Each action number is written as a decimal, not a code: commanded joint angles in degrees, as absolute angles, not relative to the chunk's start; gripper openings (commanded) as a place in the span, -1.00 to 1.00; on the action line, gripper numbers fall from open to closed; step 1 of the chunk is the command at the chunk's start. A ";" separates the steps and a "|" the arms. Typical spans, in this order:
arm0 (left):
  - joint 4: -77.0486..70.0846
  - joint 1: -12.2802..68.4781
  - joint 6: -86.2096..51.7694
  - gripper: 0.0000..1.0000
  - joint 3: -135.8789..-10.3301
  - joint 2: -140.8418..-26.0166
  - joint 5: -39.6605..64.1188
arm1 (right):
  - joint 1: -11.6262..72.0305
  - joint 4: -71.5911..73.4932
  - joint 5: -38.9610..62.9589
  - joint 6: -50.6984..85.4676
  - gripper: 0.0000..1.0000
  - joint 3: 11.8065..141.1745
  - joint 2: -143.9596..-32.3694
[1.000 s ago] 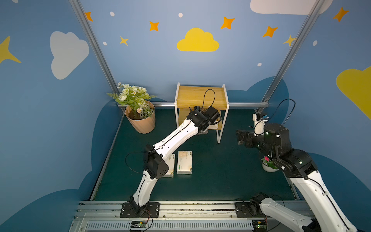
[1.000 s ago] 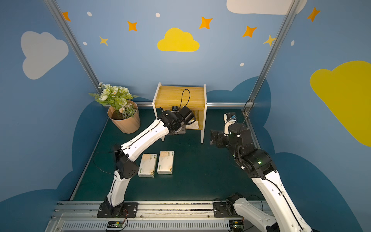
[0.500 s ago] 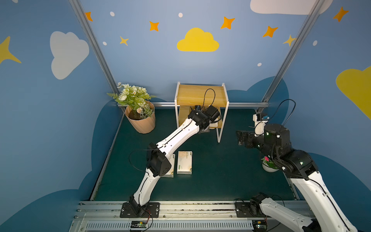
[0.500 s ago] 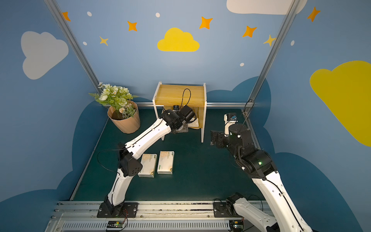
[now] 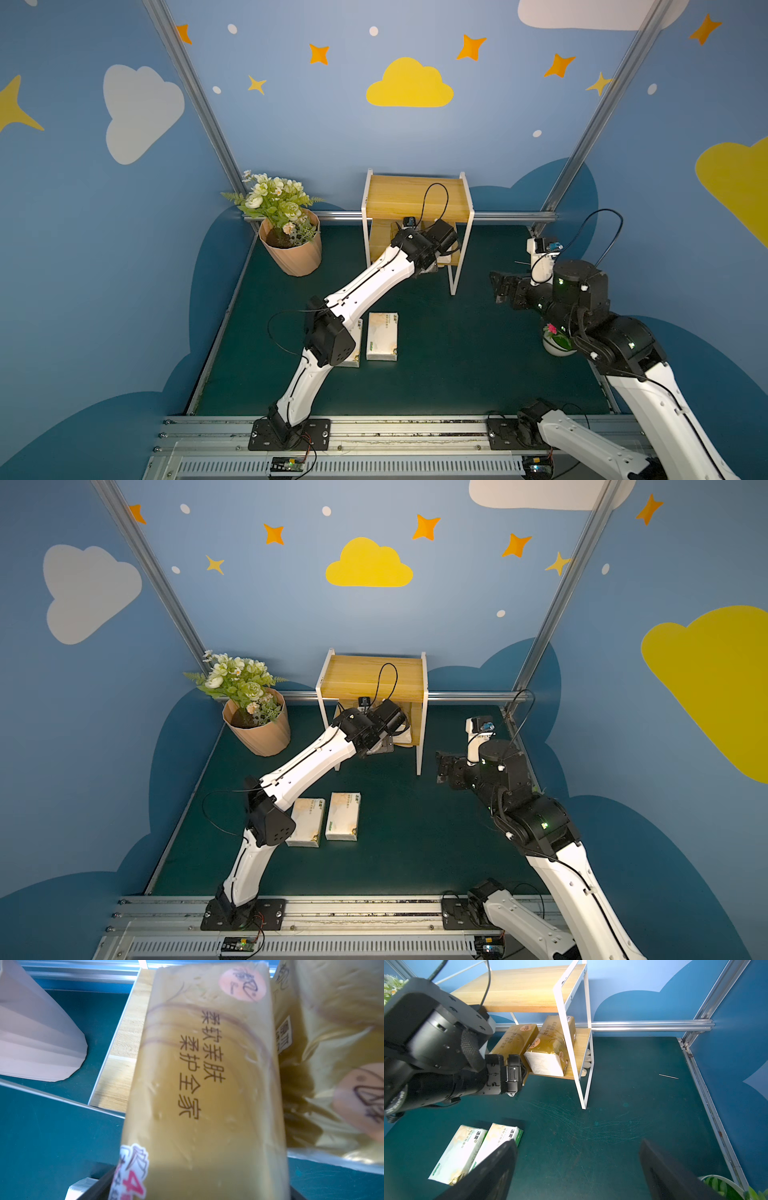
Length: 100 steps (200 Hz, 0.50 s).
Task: Place the tissue boxes on the shelf by color
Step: Place a box of tissues on the shelf.
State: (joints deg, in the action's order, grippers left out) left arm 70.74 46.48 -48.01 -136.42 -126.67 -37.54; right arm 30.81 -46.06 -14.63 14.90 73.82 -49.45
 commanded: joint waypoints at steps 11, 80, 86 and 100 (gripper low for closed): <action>67.85 46.83 -47.32 1.00 -137.87 -128.06 -41.42 | 31.28 -44.56 -13.44 16.08 0.96 73.12 -48.53; 67.83 48.49 -49.66 1.00 -130.03 -124.78 -43.70 | 31.84 -44.08 -12.74 16.26 0.96 72.37 -48.16; 67.70 48.62 -49.82 1.00 -129.30 -124.45 -43.85 | 31.91 -43.96 -12.68 16.33 0.96 72.30 -48.16; 67.42 48.76 -50.16 1.00 -127.78 -123.68 -44.10 | 32.04 -43.86 -12.74 16.38 0.96 72.26 -48.27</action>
